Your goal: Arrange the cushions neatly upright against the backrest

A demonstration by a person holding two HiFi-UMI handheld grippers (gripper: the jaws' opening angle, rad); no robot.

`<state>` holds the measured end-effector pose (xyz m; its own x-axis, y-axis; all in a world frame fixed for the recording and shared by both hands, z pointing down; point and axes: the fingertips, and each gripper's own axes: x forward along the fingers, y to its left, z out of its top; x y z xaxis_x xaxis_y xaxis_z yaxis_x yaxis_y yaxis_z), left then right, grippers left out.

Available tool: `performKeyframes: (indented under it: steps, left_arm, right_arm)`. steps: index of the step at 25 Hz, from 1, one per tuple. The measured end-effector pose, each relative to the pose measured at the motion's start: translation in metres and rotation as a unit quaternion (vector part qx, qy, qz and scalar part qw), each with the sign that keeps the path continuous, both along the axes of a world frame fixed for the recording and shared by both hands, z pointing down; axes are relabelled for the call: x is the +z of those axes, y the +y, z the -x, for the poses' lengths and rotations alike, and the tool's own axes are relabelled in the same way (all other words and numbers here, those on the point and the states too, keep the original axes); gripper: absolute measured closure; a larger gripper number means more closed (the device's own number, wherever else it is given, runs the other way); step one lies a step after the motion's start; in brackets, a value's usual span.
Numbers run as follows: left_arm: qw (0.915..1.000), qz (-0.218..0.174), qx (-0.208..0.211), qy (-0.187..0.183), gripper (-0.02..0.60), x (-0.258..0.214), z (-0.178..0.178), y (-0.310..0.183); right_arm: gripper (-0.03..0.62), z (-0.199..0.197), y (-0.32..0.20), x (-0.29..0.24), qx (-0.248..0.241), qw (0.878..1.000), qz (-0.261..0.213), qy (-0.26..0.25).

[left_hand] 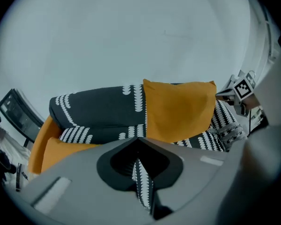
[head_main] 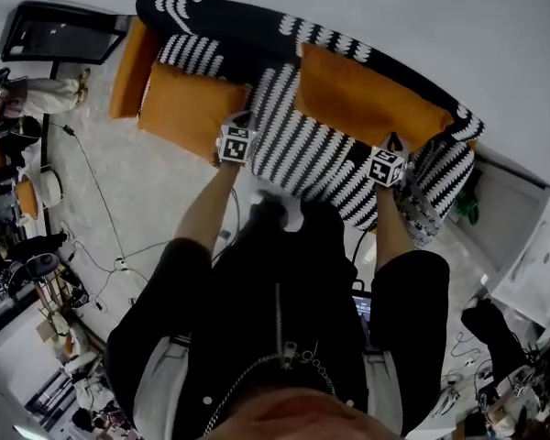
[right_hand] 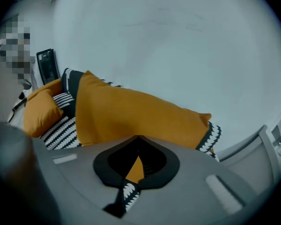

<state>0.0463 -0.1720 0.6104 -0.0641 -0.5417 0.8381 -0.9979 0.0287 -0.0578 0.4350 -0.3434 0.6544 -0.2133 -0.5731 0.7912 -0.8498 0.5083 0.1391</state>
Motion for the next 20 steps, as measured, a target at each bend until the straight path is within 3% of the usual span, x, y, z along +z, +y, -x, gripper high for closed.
performKeyframes:
  steps: [7,13,20]
  left_arm:
    - [0.9971,-0.014,-0.074,0.010,0.572,-0.006,0.054,0.143]
    - [0.9925,-0.038,-0.116,0.010,0.572,-0.014,0.100,0.264]
    - [0.9852,-0.053,-0.163,0.002,0.572,-0.017,0.159,0.394]
  right_arm:
    - [0.591,0.133,0.086,-0.024,-0.136,0.990,-0.012,-0.014]
    - [0.591,0.237,0.188,-0.043,-0.217,0.976,-0.016,-0.022]
    - [0.591,0.370,0.305,-0.066,-0.322,0.946,-0.030,-0.033]
